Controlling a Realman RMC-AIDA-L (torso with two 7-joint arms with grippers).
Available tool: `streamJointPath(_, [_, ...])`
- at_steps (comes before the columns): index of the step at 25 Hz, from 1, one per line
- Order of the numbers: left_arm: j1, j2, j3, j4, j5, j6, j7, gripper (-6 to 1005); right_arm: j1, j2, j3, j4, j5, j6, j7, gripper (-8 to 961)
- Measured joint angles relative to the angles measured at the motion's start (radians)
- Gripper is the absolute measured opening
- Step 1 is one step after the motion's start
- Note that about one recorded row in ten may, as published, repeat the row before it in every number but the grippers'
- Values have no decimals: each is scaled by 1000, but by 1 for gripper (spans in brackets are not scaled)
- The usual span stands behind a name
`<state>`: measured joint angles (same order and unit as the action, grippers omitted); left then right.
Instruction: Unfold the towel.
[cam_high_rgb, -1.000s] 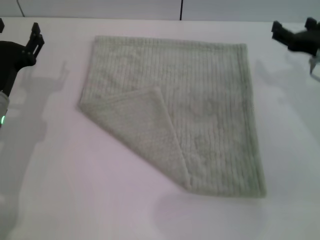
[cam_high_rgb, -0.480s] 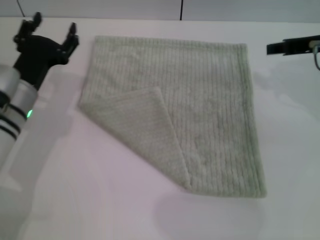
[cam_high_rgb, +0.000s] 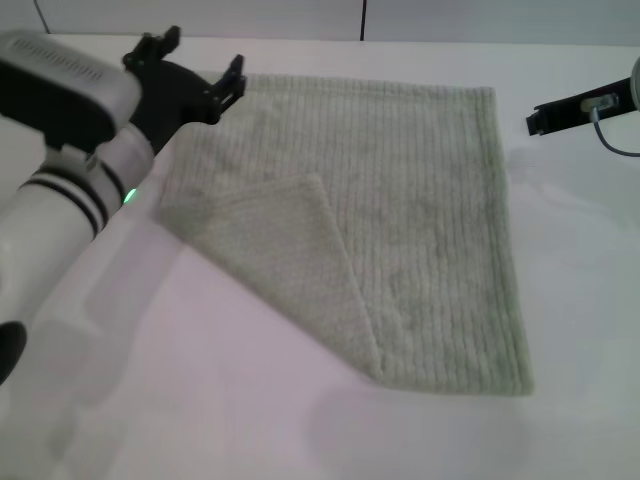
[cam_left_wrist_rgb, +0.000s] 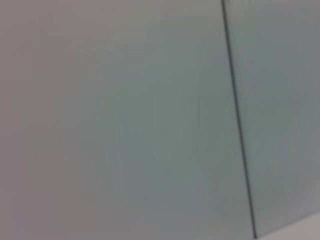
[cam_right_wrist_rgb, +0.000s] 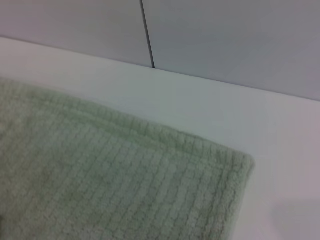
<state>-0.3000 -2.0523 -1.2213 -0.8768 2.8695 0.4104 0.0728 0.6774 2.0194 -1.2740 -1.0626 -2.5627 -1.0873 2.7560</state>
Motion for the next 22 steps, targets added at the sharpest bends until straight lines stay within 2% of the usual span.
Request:
streamJointPath(1, [2, -1, 0, -65, 7, -102, 2, 801, 0, 2, 0, 0, -3, 1, -2, 202])
streamJointPath(4, [5, -3, 3, -114, 9, -171, 5, 801, -7, 6, 2, -8, -4, 10, -7, 141])
streamJointPath(7, [13, -2, 8, -201, 9, -293, 10, 801, -12, 7, 6, -12, -3, 34, -8, 79])
streamJointPath(8, [21, -2, 9, -272, 10, -386, 22, 801, -10, 8, 9, -3, -3, 58, -8, -3])
streamJointPath(10, [25, -2, 9, -302, 10, -419, 29, 801, -6, 9, 9, 6, -2, 72, -8, -2])
streamJointPath(15, [63, -6, 11, -485, 9, -625, 85, 801, 35, 15, -1, 96, 0, 130, -26, -1])
streamJointPath(17, [66, -7, 6, -560, 7, -744, 95, 801, 49, 16, -3, 136, 0, 145, -34, -1])
streamJointPath(18, [58, -7, -10, -664, 4, -930, 100, 801, 56, 16, -3, 159, 0, 158, -36, -1])
streamJointPath(20, [55, -7, -15, -694, 4, -980, 101, 801, 57, 16, -4, 164, 1, 166, -37, -1])
streamJointPath(22, [40, -8, -26, -778, 4, -1137, 101, 802, 55, 16, -1, 168, 2, 194, -37, -1])
